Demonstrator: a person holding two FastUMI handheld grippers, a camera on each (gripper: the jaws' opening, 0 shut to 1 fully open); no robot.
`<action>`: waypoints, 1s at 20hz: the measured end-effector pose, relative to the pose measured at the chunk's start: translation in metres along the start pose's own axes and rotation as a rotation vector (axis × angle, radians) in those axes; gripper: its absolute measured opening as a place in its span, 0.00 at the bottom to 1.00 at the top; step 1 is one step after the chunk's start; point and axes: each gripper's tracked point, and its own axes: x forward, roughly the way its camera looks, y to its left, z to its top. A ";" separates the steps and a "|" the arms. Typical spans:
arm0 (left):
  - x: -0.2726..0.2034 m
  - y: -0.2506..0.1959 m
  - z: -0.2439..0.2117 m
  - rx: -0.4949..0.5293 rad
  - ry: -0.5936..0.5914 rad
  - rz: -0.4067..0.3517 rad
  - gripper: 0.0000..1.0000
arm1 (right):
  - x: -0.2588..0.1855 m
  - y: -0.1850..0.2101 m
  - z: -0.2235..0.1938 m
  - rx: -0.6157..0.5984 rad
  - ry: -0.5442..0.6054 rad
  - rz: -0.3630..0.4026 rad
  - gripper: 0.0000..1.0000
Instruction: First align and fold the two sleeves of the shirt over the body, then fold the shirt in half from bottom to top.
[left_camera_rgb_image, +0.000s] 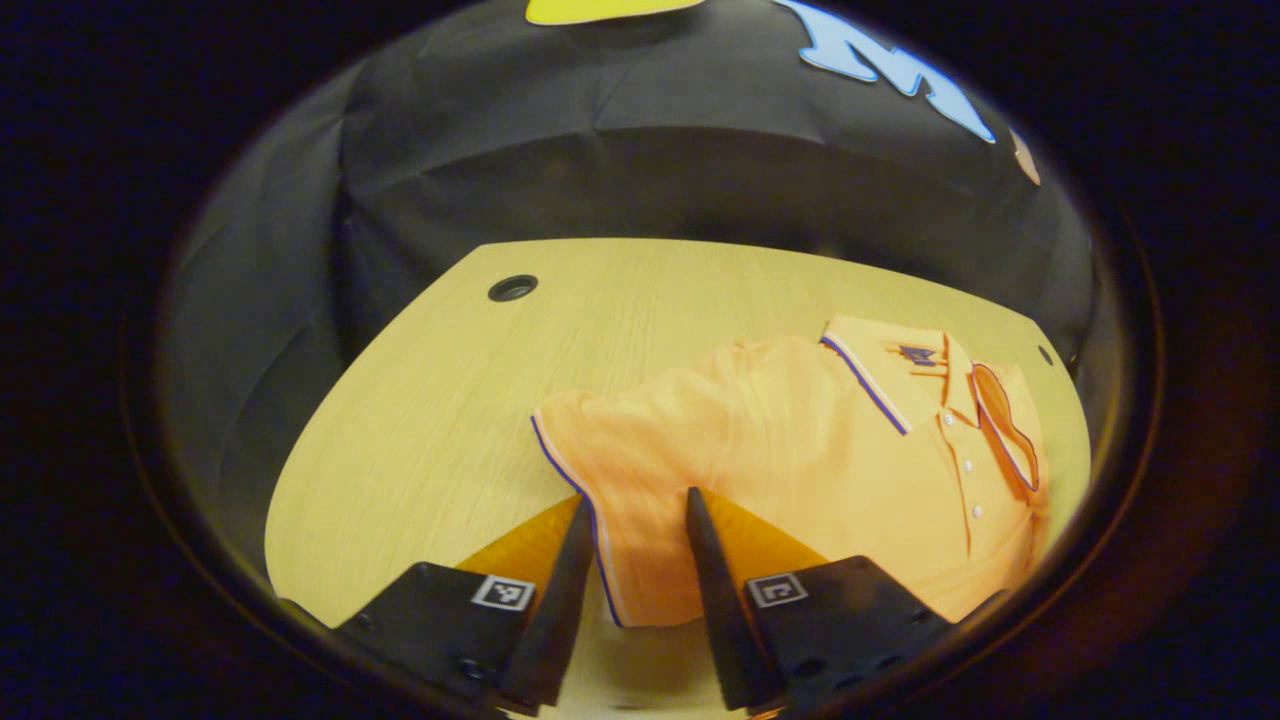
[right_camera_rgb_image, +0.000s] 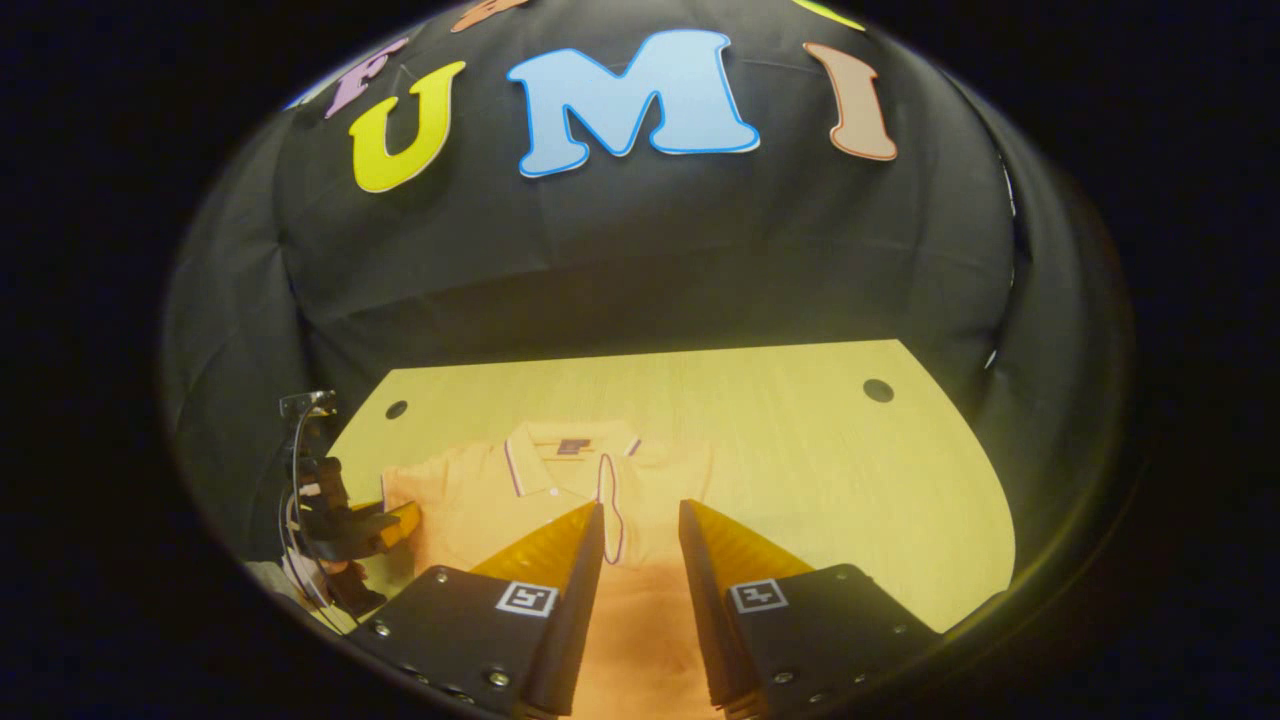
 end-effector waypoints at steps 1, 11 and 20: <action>0.001 -0.003 0.002 0.006 -0.001 -0.013 0.53 | 0.000 -0.001 -0.001 0.001 0.001 -0.001 0.48; -0.002 -0.009 0.009 0.062 0.006 -0.007 0.06 | 0.004 -0.007 -0.005 0.005 0.005 0.004 0.48; -0.033 -0.103 0.059 0.146 -0.116 -0.174 0.06 | -0.001 -0.023 -0.008 0.021 0.007 -0.011 0.48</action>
